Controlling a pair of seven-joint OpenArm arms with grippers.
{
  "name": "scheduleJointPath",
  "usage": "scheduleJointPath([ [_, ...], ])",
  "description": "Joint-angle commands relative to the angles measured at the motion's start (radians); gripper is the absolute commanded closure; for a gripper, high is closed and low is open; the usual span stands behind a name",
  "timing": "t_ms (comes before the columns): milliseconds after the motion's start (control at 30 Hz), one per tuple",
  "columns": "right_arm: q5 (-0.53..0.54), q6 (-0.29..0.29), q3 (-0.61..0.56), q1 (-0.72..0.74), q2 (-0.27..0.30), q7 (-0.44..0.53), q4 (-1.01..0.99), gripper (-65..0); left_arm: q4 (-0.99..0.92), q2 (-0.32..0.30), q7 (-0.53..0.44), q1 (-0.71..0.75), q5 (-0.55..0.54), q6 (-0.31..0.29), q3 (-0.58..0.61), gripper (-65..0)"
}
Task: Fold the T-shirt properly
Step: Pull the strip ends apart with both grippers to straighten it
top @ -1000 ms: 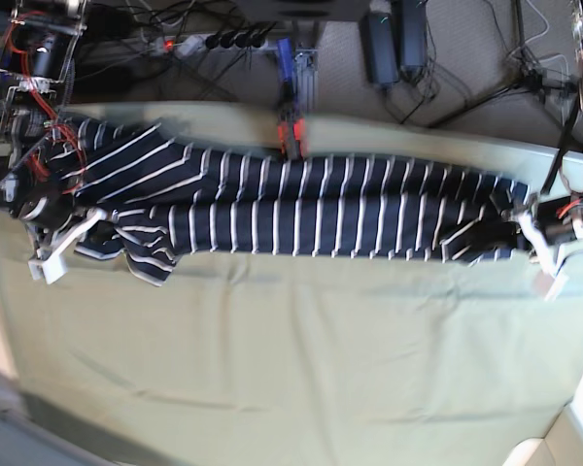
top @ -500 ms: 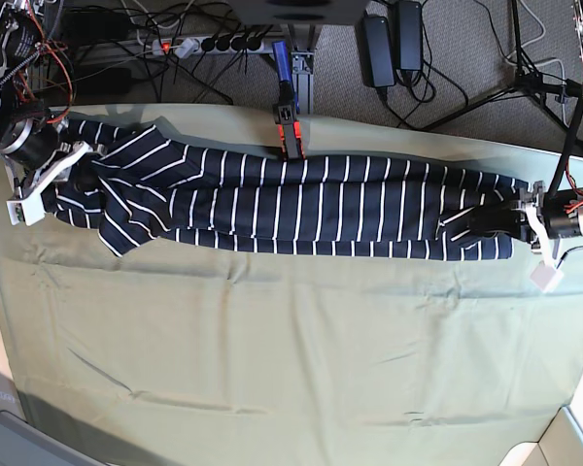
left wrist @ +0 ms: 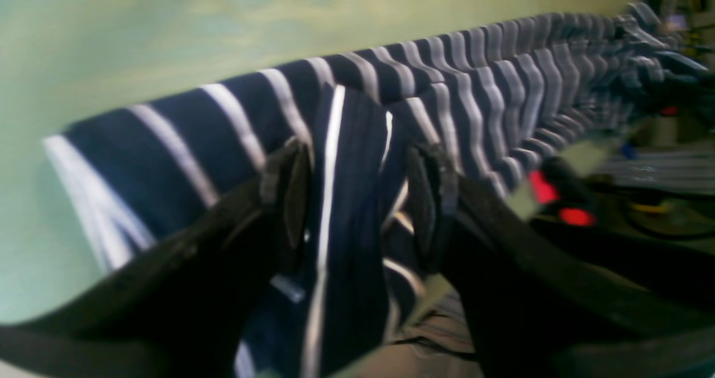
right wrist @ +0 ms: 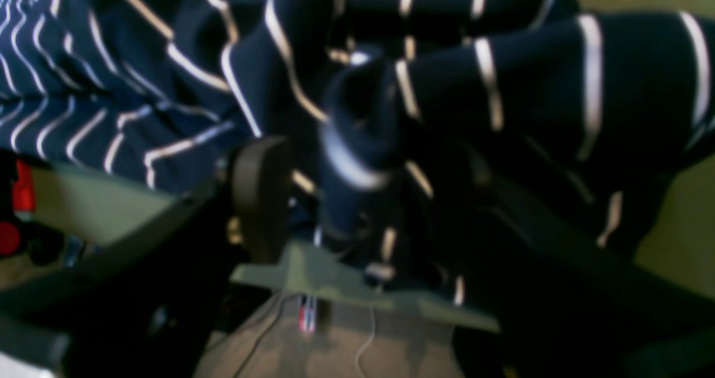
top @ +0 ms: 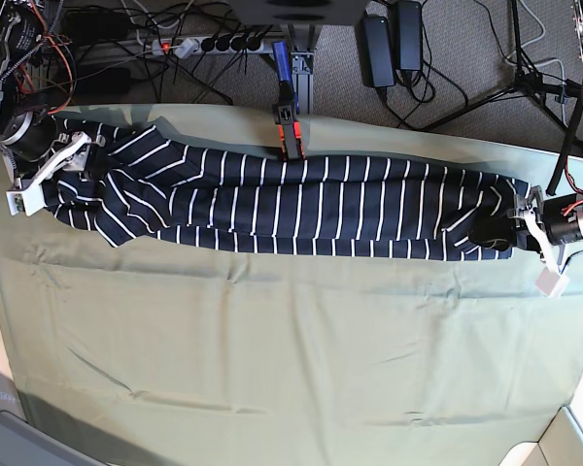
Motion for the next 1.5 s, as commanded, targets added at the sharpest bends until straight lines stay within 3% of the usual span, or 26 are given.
scheduleJointPath([
  [0,0.008,0.064,0.021,0.02,0.017,0.026,0.022,-39.4,0.014,-0.022,-0.035,-0.018,0.001,-0.02,-0.007,-31.9],
  [200,0.009,0.064,0.057,0.09,0.017,0.026,0.093,-39.4,0.014,-0.022,-0.097,-0.018,0.097,-0.02,-0.024,-31.9],
  [367,0.079,0.067,0.052,0.097,0.008,0.035,0.103,-36.9,0.014,-0.022,-0.107,-0.018,0.14,-0.02,-0.08,-31.9],
  [400,0.079,0.067,0.05,0.097,0.002,0.035,0.103,-30.9,0.014,-0.022,-0.106,-0.017,0.142,-0.02,-0.093,-31.9],
  [500,0.074,0.067,0.048,0.096,-0.019,0.036,0.103,0.0,0.014,-0.027,-0.091,-0.016,0.142,-0.02,-0.108,-31.9],
  [667,0.048,0.068,0.046,0.097,-0.058,0.06,0.086,0.0,0.014,-0.03,-0.088,0.008,0.109,-0.02,-0.108,-31.9],
  [1067,0.037,0.068,-0.015,0.103,-0.058,0.111,-0.132,0.0,0.014,-0.021,-0.09,0.061,0.115,-0.02,-0.108,-31.9],
  [1233,0.031,0.068,-0.015,0.113,-0.058,0.111,-0.155,0.0,0.014,-0.003,-0.138,0.084,0.199,-0.02,-0.108,-31.9],
  [1467,0.031,0.067,-0.015,0.113,-0.058,0.111,-0.155,0.0,0.013,0.003,-0.208,0.083,0.316,0.047,-0.108,-31.9],
])
